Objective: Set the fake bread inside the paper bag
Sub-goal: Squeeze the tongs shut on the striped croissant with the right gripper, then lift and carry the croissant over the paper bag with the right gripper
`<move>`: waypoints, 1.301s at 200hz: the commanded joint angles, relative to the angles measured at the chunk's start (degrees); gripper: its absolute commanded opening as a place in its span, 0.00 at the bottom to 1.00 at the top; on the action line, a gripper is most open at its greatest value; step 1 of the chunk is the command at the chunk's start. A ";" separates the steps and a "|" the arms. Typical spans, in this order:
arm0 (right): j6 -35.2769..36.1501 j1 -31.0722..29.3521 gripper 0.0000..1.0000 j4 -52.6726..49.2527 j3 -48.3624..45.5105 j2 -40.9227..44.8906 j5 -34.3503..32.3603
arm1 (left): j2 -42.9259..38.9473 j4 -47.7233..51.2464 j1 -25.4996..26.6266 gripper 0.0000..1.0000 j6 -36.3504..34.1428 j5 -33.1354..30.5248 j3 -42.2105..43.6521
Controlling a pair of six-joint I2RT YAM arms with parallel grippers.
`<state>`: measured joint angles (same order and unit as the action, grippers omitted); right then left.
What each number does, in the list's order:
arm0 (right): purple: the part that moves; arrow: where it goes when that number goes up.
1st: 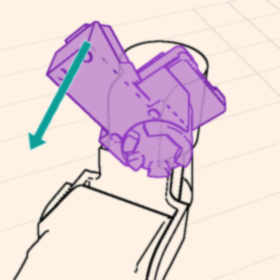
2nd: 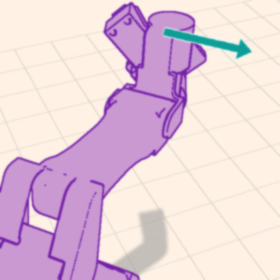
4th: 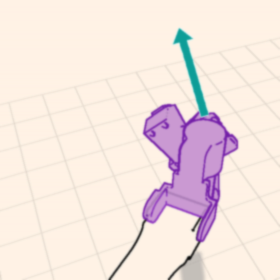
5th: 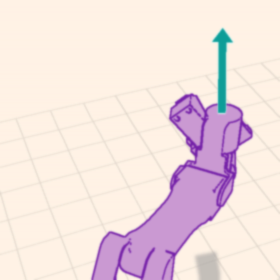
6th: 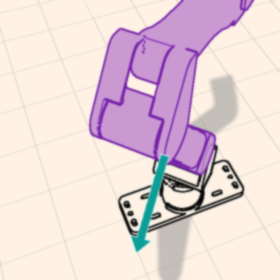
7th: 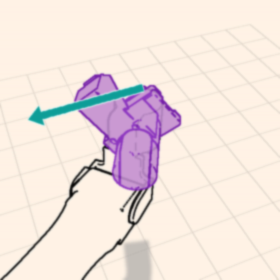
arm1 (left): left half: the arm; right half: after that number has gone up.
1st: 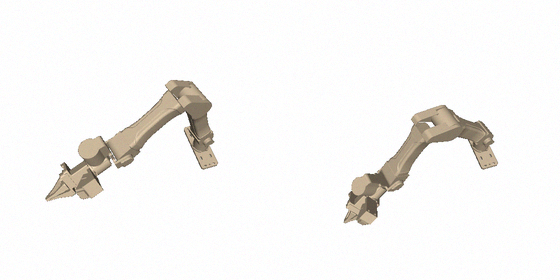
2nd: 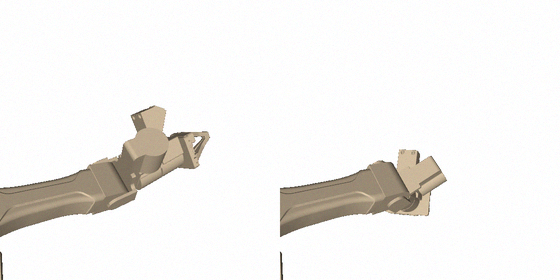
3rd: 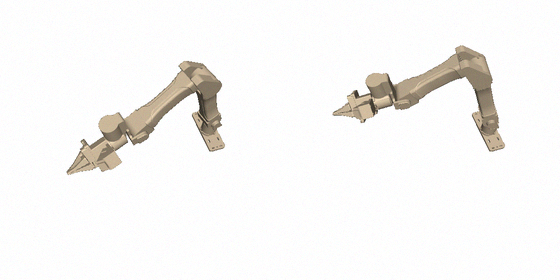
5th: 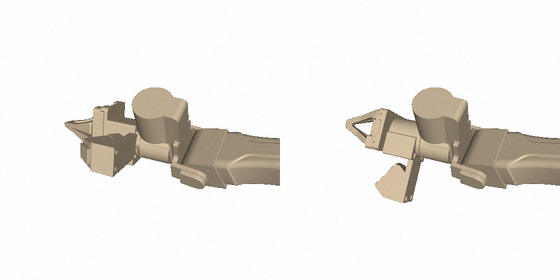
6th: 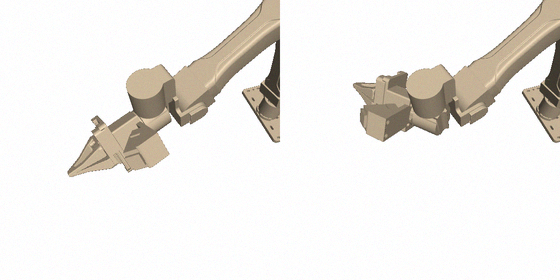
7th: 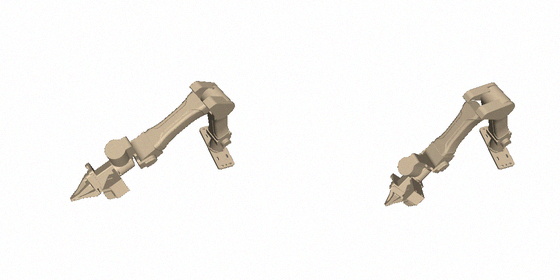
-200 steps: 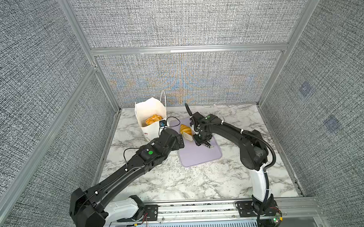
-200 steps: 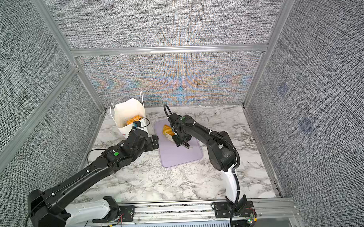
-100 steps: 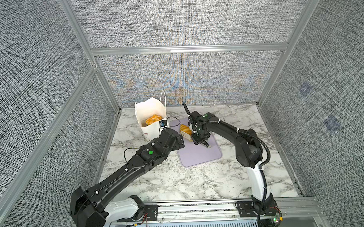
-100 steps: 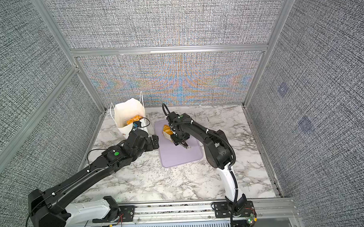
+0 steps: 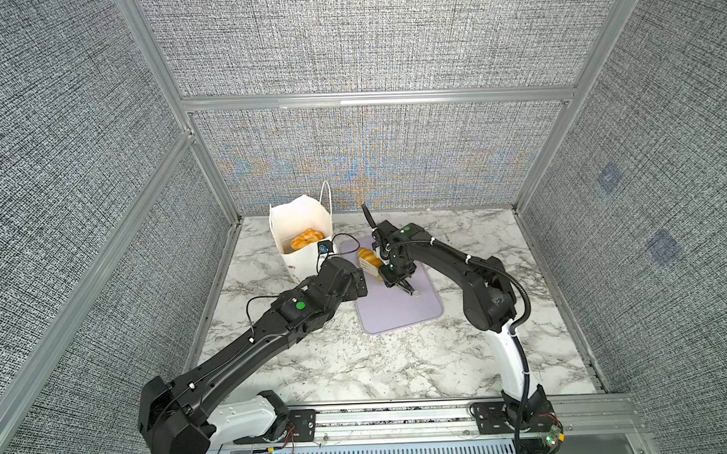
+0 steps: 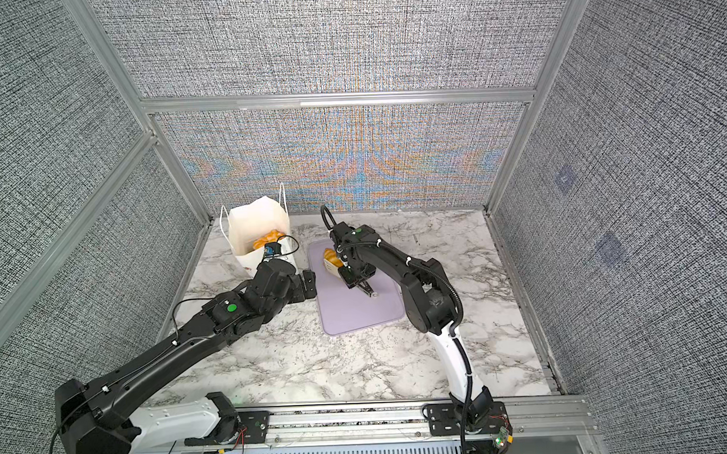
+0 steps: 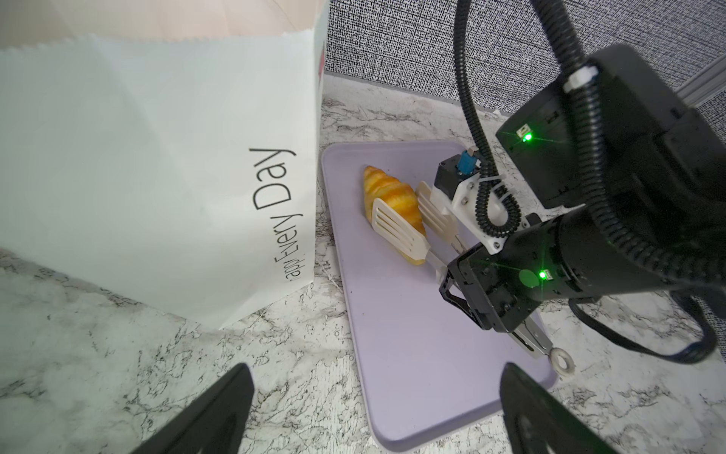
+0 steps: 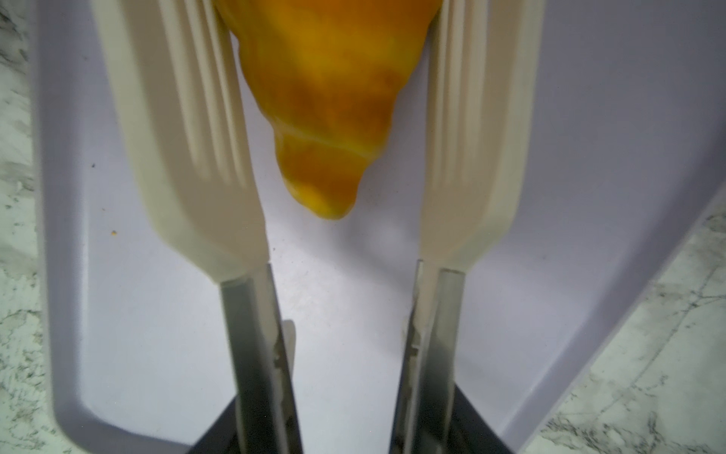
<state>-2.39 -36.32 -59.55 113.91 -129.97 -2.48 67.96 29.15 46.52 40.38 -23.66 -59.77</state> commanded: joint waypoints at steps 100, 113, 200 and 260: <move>3.65 2.22 0.33 1.48 -4.02 5.58 6.23 | -0.43 -0.45 0.05 0.99 -1.44 0.32 -0.38; 3.55 2.46 0.33 2.30 -5.10 6.54 6.86 | -0.33 -0.83 0.06 0.99 -1.62 0.62 -0.46; 2.69 2.80 0.32 5.05 -10.51 12.88 8.07 | -0.42 -1.54 0.07 0.99 -2.06 1.34 -1.05; 2.23 2.74 0.32 6.50 -12.84 17.23 9.16 | -1.58 -1.12 0.24 0.99 -2.30 0.42 -1.57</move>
<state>0.14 -33.52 -54.59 101.65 -114.37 5.63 67.05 28.03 46.70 39.00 -22.52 -60.62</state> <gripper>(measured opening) 0.324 0.993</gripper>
